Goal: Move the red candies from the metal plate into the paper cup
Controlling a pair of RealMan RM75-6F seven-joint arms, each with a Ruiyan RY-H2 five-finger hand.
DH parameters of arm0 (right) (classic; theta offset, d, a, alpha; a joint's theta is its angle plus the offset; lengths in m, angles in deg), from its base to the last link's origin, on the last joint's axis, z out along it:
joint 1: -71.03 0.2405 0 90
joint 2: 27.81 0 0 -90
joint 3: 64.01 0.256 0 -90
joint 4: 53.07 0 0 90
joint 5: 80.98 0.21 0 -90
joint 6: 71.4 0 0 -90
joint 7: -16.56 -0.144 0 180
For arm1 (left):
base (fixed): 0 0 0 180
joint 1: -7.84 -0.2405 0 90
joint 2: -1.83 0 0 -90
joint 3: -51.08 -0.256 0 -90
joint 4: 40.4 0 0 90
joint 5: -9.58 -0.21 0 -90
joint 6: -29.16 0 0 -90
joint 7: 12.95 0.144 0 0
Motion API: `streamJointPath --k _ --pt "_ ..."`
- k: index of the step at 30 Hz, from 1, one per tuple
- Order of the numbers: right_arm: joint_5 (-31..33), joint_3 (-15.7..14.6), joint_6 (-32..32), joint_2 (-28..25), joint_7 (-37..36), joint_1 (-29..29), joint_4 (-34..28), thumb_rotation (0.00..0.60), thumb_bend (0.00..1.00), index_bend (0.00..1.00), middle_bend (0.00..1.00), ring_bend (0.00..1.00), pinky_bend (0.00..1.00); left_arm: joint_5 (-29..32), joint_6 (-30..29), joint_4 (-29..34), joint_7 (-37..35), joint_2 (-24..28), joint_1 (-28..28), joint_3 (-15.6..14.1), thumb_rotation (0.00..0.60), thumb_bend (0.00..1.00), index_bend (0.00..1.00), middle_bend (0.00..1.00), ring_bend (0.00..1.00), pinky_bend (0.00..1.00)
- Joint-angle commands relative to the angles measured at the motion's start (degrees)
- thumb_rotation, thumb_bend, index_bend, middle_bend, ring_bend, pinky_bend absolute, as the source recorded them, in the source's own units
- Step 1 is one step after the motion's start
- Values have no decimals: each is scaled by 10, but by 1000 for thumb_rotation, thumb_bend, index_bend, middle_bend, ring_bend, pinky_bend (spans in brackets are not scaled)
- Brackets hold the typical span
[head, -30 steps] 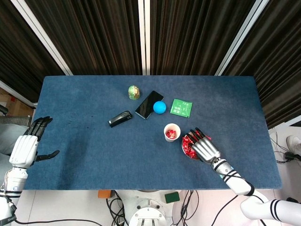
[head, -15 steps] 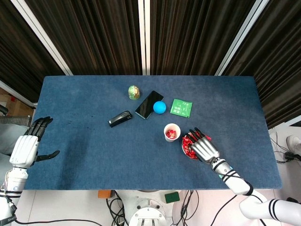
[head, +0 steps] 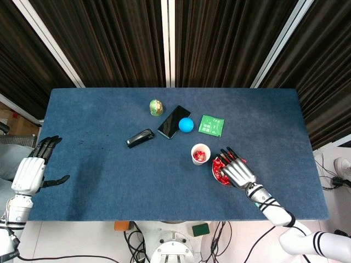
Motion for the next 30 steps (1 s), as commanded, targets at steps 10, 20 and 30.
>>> streamJointPath --k 10,20,30 --pt "-32 26 67 -41 -13 -7 -47 600 387 646 101 0 0 -1 1 0 1 0 1 0 600 85 103 65 51 223" --pt "-11 96 52 -31 25 44 -70 600 375 645 100 0 0 -2 -5 3 1 2 -2 0 600 86 103 66 51 223" --pt "31 115 -8 17 85 97 -43 600 361 626 97 0 0 -1 -8 1 -4 4 -3 2 600 86 103 65 51 223"
